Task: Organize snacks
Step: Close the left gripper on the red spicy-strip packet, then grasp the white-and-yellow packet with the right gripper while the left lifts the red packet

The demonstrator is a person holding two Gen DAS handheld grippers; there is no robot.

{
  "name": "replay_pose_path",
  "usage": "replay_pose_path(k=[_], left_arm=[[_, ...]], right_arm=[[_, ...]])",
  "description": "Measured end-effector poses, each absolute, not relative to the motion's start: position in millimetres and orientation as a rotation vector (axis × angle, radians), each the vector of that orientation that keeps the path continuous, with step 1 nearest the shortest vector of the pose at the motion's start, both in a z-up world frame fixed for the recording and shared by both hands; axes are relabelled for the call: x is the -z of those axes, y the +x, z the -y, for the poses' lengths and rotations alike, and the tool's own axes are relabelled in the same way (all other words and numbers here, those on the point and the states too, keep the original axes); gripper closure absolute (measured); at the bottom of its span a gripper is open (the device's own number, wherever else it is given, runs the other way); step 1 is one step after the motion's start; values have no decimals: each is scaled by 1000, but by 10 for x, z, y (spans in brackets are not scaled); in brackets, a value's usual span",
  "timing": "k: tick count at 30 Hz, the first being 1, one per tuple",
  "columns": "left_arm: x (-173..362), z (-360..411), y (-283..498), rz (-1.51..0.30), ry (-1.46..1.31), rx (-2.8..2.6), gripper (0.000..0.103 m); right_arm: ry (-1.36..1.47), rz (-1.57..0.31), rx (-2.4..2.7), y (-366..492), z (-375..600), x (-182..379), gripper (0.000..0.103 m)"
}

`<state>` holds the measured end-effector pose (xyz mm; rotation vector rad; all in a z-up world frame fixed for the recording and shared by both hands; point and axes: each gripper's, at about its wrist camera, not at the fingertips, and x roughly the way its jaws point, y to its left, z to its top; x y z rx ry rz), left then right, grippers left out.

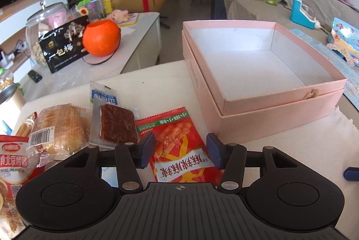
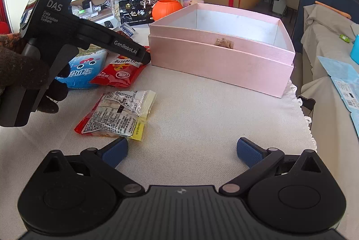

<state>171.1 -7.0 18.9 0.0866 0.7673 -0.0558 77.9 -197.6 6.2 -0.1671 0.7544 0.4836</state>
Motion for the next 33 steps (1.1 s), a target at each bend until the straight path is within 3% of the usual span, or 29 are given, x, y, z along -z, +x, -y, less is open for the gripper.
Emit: replay_pose_path(k=[7, 14, 22, 33], left_arm=[[-143, -46, 1701, -757, 124, 82, 40], [-131, -152, 1550, -779, 59, 187, 41], [-132, -182, 773, -768, -23, 251, 43], [-148, -132, 156, -770, 5, 259, 42]], right_arm=[[-167, -754, -484, 779, 1977, -61, 0], [-181, -779, -510, 773, 1997, -90, 0], [-158, -817, -603, 600, 2000, -298, 0], [-353, -810, -423, 688, 1891, -305, 5]])
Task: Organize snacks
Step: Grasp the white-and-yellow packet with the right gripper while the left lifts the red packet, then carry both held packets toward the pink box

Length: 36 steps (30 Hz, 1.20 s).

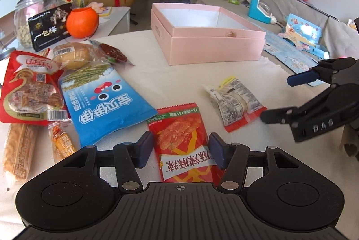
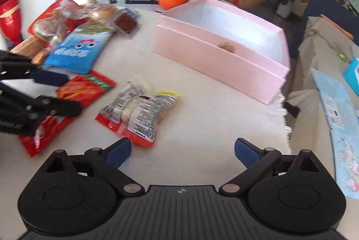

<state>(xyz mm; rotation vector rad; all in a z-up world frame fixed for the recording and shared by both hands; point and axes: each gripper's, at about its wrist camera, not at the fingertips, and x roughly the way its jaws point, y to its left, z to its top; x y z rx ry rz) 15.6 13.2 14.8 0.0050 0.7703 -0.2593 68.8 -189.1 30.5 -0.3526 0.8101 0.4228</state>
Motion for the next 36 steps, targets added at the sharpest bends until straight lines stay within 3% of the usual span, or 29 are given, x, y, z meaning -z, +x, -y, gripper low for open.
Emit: replay_pose_path(k=[7, 12, 13, 17, 21, 25, 26, 27, 31, 36], left_arm=[[-195, -107, 83, -825, 20, 260, 42], [-199, -118, 25, -844, 17, 262, 41], [-202, -117, 21, -848, 17, 261, 41], [-207, -111, 20, -858, 23, 264, 42], [-205, -82, 26, -851, 49, 269, 42], [-234, -100, 58, -825, -18, 325, 55], [-279, -118, 87, -809, -50, 341, 81], [-357, -135, 130, -780, -74, 349, 95], [-776, -161, 426, -648, -130, 354, 92], [-915, 12, 569, -669, -51, 477, 87]], right_arm=[[-18, -901, -452, 842, 2011, -378, 14], [-79, -898, -423, 930, 1532, -260, 26], [-120, -884, -429, 905, 1457, -259, 43], [-211, -872, -502, 783, 1413, -345, 53], [-209, -840, -491, 693, 1696, -499, 53], [-160, -825, -435, 725, 2073, -641, 53], [-145, -822, -421, 738, 2153, -671, 53], [-129, -817, -409, 750, 2242, -699, 53], [-75, -800, -377, 817, 2486, -788, 53], [-54, -815, -371, 864, 2582, -696, 53]])
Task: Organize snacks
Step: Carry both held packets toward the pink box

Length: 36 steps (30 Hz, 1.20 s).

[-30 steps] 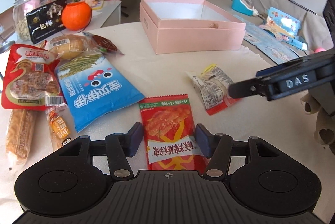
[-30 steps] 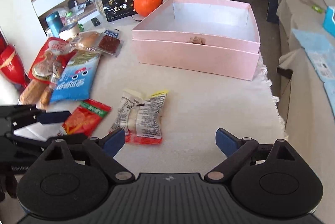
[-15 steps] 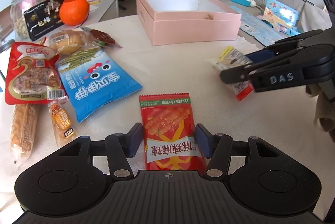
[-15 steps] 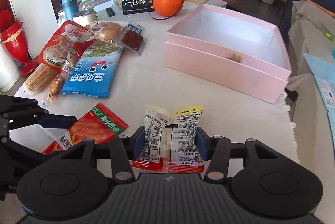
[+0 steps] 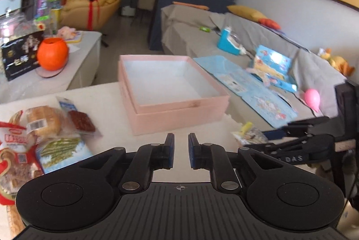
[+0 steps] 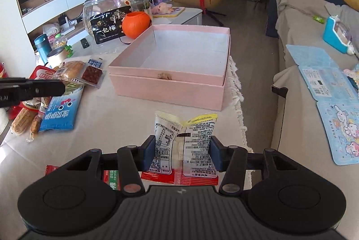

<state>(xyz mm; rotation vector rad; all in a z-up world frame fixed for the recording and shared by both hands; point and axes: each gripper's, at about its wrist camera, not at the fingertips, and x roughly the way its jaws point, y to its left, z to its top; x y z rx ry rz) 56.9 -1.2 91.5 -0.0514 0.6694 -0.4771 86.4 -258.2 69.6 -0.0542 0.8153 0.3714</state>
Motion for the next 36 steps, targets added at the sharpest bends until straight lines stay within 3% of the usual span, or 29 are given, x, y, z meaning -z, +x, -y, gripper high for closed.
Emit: replay_pose_path(k=[9, 15, 20, 22, 30, 36], left_arm=[[-312, 659, 154, -861, 369, 667, 83], [-242, 727, 179, -812, 443, 625, 77], [-225, 656, 346, -770, 479, 537, 52], [-213, 592, 474, -766, 453, 488, 46], [-252, 272, 829, -794, 266, 370, 47], [-501, 114, 637, -780, 141, 333, 50]], right_arm=[[-70, -913, -409, 931, 2488, -277, 51], [-111, -893, -406, 868, 2431, -250, 47], [-143, -883, -400, 800, 2387, -244, 39], [-151, -881, -398, 782, 2373, -239, 36], [-154, -879, -391, 766, 2379, -206, 22], [-153, -859, -394, 756, 2386, -165, 13]])
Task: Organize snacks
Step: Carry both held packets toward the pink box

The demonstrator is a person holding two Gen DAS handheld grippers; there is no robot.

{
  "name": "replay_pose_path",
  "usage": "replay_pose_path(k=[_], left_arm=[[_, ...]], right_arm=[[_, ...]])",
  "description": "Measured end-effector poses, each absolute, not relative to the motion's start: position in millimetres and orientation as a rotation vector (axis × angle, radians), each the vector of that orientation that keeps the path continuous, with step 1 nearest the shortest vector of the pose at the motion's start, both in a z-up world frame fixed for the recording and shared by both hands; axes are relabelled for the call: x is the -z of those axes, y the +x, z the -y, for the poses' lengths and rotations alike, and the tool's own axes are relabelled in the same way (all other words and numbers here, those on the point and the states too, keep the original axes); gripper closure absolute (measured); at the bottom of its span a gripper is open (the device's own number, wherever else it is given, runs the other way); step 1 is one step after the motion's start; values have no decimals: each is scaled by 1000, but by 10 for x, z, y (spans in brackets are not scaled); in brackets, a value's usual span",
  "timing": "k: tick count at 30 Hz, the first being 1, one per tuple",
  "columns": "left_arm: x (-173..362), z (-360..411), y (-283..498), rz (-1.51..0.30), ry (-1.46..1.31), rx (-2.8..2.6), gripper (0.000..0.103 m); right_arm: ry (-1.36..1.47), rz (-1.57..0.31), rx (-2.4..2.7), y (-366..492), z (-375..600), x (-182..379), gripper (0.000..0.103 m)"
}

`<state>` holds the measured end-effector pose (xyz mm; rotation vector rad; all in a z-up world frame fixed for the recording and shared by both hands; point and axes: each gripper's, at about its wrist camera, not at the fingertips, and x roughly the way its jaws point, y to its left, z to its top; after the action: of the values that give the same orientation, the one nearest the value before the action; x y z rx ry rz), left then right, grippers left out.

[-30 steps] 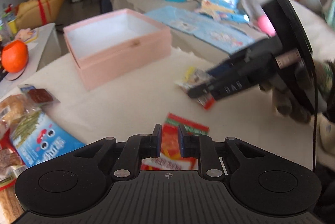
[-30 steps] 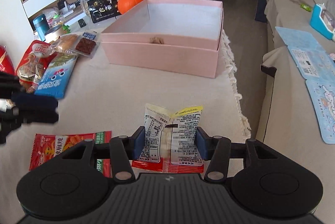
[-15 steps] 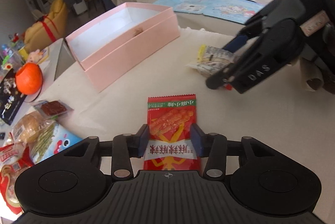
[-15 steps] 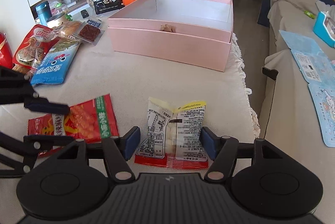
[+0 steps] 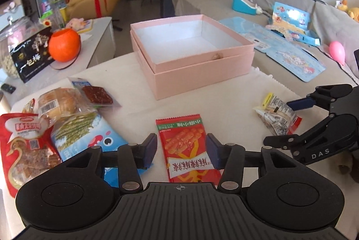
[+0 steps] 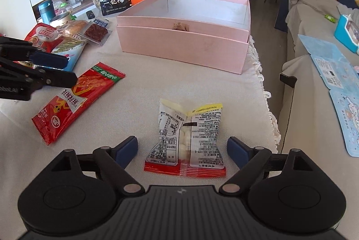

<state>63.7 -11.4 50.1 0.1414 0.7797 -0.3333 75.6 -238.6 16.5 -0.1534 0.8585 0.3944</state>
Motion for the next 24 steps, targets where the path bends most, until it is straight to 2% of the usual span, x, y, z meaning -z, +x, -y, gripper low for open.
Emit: replay_pose_path(k=[4, 6, 8, 9, 10, 13, 19, 20, 21, 22, 24], left_arm=[[-296, 340, 620, -829, 225, 358, 50], [-183, 445, 599, -825, 252, 370, 41], [-153, 529, 599, -835, 287, 386, 23], [-151, 534, 613, -845, 272, 400, 20], [-160, 515, 625, -848, 251, 402, 19], [-196, 409, 631, -829, 235, 348, 25], [-136, 229, 736, -864, 187, 304, 24], [-140, 235, 745, -871, 184, 312, 25], [-140, 236, 760, -885, 171, 345, 27], [-145, 244, 763, -888, 165, 363, 25], [-147, 259, 734, -872, 184, 369, 32]], right_arm=[[-149, -847, -383, 774, 2344, -129, 6], [-152, -845, -380, 764, 2337, -130, 6], [-152, -848, -385, 757, 2355, -132, 6], [-152, -848, -388, 753, 2364, -131, 5], [-152, -847, -389, 748, 2371, -130, 5], [-152, -841, -387, 739, 2368, -123, 5], [-149, -859, -385, 763, 2367, -145, 7], [-145, -863, -380, 765, 2375, -159, 9], [-144, -864, -380, 763, 2383, -173, 17], [-148, -865, -386, 756, 2389, -198, 31], [-163, -879, -409, 754, 2393, -262, 45]])
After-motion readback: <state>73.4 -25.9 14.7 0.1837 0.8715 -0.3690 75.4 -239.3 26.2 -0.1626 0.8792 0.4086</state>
